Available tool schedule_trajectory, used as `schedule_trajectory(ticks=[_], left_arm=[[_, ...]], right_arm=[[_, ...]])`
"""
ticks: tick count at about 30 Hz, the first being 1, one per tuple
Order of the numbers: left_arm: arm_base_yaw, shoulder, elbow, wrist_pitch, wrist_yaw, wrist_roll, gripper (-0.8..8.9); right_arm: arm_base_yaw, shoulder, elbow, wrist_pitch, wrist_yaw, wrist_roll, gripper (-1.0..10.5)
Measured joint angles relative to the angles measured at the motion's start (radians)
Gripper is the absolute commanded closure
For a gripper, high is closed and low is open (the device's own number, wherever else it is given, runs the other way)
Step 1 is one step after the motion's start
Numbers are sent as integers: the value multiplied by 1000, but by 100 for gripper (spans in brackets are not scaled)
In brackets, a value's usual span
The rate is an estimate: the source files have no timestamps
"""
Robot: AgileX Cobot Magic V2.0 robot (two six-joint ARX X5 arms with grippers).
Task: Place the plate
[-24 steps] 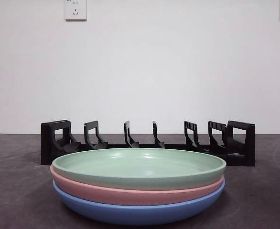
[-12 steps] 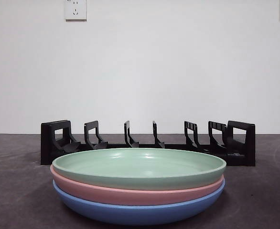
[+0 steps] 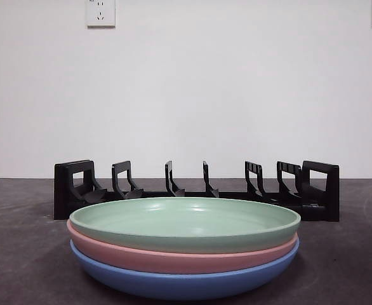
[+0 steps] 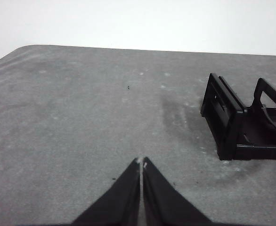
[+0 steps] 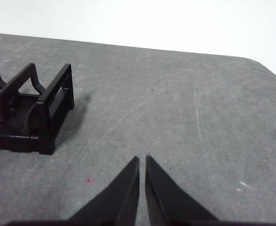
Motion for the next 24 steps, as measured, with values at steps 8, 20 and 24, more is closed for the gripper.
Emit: schedule_trajectory(ticks=[8,20,24], left_arm=[[0,0,0,0,0,0,806],[0,0,0,0,0,0,806],[0,0,0,0,0,0,806]], right_arm=[[0,0,0,0,0,0,926],[0,0,0,4,83,0,926],[0,0,0,4,85,0,926]])
